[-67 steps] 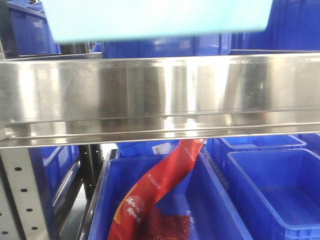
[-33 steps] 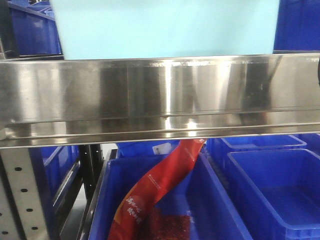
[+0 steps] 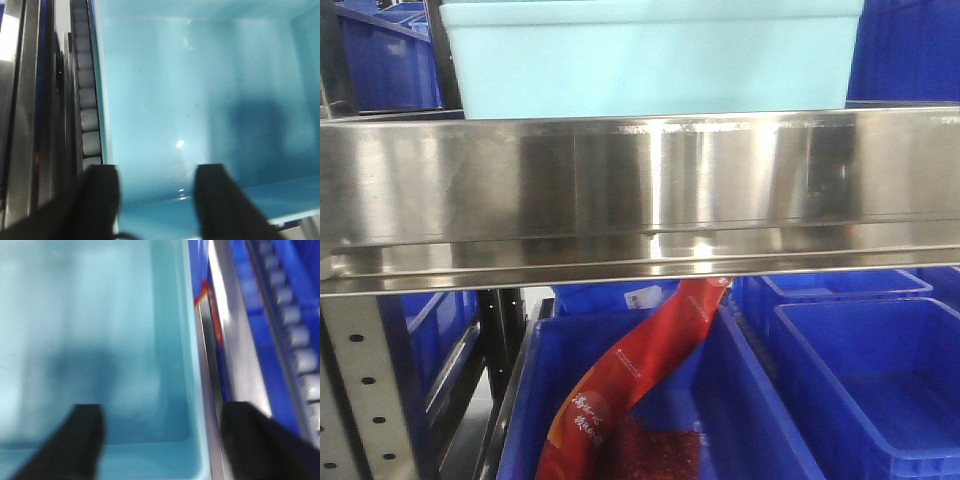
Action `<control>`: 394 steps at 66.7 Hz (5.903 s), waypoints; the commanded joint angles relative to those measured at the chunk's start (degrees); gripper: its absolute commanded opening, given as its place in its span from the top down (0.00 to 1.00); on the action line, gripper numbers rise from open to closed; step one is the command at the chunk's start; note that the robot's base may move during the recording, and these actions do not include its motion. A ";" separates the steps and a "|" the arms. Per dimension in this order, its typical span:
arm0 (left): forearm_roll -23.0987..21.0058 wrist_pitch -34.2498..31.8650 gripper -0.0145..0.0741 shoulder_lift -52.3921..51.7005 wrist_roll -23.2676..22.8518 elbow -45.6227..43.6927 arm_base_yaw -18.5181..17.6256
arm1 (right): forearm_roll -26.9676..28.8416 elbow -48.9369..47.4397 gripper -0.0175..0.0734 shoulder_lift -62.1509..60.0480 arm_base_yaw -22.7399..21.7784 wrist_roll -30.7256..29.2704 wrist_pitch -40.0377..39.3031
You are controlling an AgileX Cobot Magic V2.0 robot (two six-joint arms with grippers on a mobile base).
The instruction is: Move two blue bins to right shelf middle
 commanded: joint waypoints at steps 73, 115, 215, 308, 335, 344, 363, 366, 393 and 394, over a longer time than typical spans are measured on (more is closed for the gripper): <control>8.42 -51.93 0.96 -45.87 3.49 63.40 -5.44 | -0.64 63.65 0.99 -45.45 -0.25 -7.79 -56.02; 8.42 -53.09 0.96 -67.00 3.49 72.34 -5.44 | -0.21 69.01 0.99 -64.21 -0.25 -7.79 -54.93; 8.52 -53.09 0.96 -66.98 3.49 72.34 -5.44 | 7.41 106.06 0.99 -94.09 -19.59 -7.79 -54.93; 8.51 -53.07 0.96 -66.98 3.49 72.34 -5.44 | 8.24 106.06 0.99 -94.26 -20.50 -33.64 -61.03; 8.23 -53.02 0.96 -66.98 3.49 72.48 -5.44 | 8.24 106.06 0.99 -94.26 -20.50 -33.64 -61.03; 6.15 -53.02 0.96 -72.07 4.27 76.96 -4.40 | 8.24 106.06 0.99 -94.26 -20.50 -33.64 -61.03; -8.63 -53.02 0.96 -89.54 28.21 95.55 13.38 | 8.24 106.06 0.99 -94.26 -20.50 -33.64 -61.03; -8.63 -53.02 0.96 -91.72 28.21 97.52 15.76 | 8.24 106.06 0.99 -94.26 -20.50 -33.64 -61.03; -8.63 -60.21 0.96 -94.05 27.98 107.48 22.57 | 8.24 106.06 0.99 -94.26 -20.50 -33.64 -61.03; -8.14 -58.87 0.96 -94.05 27.98 107.48 22.57 | 8.24 106.06 0.99 -94.26 -20.50 -33.64 -61.03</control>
